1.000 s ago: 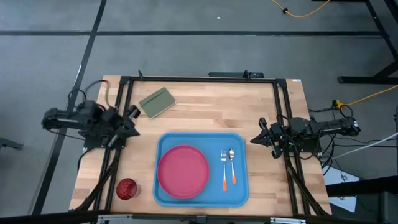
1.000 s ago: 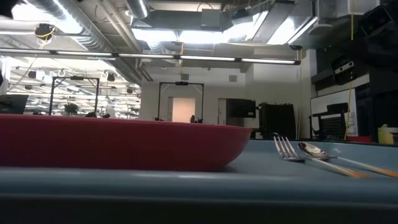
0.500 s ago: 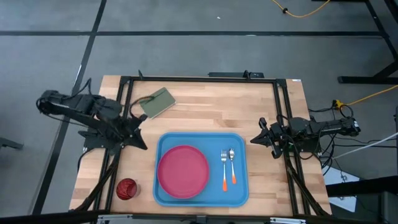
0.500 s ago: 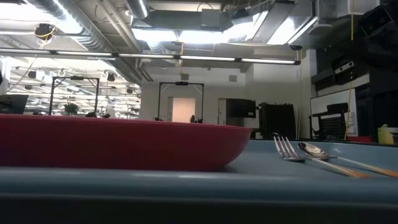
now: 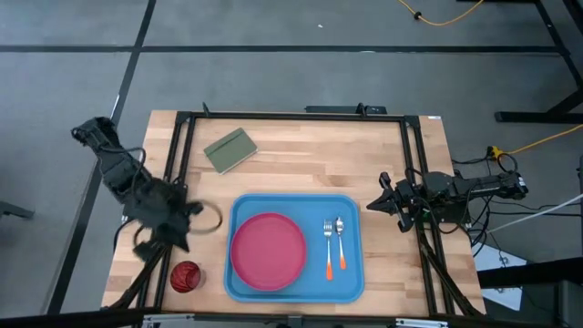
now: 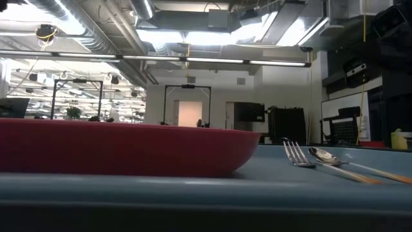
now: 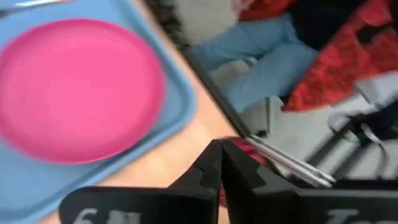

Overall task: Pick and place plate/cup/fork/spoon on tray
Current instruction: Put the red cup on the top middle of the blue tray

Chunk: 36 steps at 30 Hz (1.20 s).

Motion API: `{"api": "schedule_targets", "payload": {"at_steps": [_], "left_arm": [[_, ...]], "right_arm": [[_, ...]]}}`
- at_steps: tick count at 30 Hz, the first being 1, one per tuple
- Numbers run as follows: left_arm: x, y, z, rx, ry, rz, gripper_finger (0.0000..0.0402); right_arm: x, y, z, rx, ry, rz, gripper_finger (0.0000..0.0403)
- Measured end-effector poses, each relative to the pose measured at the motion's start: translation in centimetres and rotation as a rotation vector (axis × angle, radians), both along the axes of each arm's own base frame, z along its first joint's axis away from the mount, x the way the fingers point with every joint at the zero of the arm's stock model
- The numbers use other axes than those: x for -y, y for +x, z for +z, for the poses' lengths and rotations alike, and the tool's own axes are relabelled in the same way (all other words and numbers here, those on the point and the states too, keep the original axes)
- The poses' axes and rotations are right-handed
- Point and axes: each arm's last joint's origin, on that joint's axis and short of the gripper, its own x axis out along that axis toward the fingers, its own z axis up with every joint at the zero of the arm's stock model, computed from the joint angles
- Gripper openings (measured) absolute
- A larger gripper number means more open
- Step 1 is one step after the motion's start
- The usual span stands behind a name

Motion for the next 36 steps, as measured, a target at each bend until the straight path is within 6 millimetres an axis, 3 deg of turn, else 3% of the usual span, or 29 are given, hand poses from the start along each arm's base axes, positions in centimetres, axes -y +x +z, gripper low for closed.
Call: {"api": "schedule_targets", "payload": {"at_steps": [9, 36], "left_arm": [[3.0, -0.9, -0.7, 0.006, 0.05, -0.01, 0.0], [3.3, -0.5, -0.9, 0.081, 0.121, 0.081, 0.0]], "right_arm": [[0.0, 0.0, 0.0, 0.0, 0.0, 0.0, 0.0008], [0.0, 0.0, 0.0, 0.0, 0.0, 0.0, 0.0008]]}}
